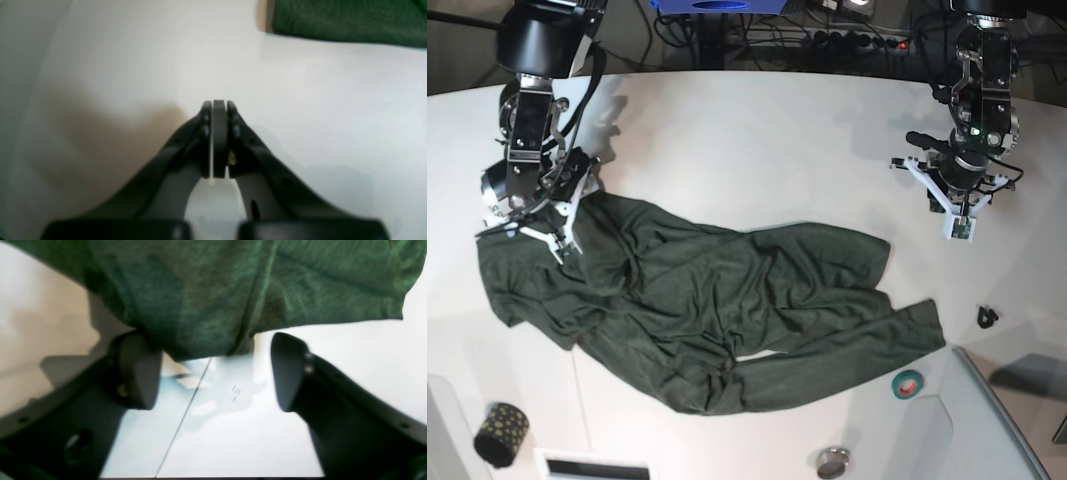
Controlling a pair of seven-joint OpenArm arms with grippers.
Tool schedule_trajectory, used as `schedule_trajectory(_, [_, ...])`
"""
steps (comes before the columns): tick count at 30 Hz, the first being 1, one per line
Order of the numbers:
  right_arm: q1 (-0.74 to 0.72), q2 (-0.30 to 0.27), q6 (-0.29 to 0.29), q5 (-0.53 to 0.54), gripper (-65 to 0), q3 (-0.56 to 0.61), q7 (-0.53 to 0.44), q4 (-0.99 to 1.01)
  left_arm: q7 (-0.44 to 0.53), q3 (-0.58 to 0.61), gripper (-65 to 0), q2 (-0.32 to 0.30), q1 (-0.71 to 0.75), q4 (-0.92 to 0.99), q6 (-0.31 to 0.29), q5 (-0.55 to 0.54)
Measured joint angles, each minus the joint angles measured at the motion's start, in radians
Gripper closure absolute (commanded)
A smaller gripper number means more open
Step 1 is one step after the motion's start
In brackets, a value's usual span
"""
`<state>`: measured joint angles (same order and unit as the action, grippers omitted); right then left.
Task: Layout the t-shirt on the table in an organized manner, then fold the t-shirt properly
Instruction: 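Release the edge and regrasp the shirt fabric with the right gripper, then drag the fabric with the right gripper to spread the shirt flat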
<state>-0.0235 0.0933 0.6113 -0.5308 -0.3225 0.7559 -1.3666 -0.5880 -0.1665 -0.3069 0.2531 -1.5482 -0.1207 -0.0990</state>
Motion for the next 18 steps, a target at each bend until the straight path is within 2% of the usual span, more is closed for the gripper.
schedule_trajectory(3, [-0.009,-0.018,0.003,0.004,-6.3,-0.001,0.0,0.036,-0.002,0.0,0.0,-0.001,0.008,0.0,0.0,0.0])
schedule_trajectory(4, [-0.008,-0.018,0.002,-0.005,-0.2,-0.003,0.004,0.035,-0.003,0.0,0.0,0.0,0.008,0.0,0.0,0.0])
schedule_trajectory(7, [0.021,-0.017,0.0,0.0,-0.8,0.0,0.02,-0.013,0.0,0.0,0.0,-0.001,0.007,0.0,0.0,0.0])
schedule_trajectory(10, [0.069,-0.011,0.006,-0.002,-0.8,0.002,0.111,-0.119,0.0,0.0,0.0,0.0,0.008,0.0,0.0,0.0])
schedule_trajectory(15, [0.16,-0.022,0.001,0.001,-0.8,0.002,0.162,-0.304,0.0,0.0,0.0,0.0,0.005,0.0,0.0,0.0])
schedule_trajectory(18, [0.22,-0.03,0.005,0.008,-0.8,-0.002,0.248,-0.431,0.0,0.0,0.0,-0.007,0.006,0.0,0.0,-0.001])
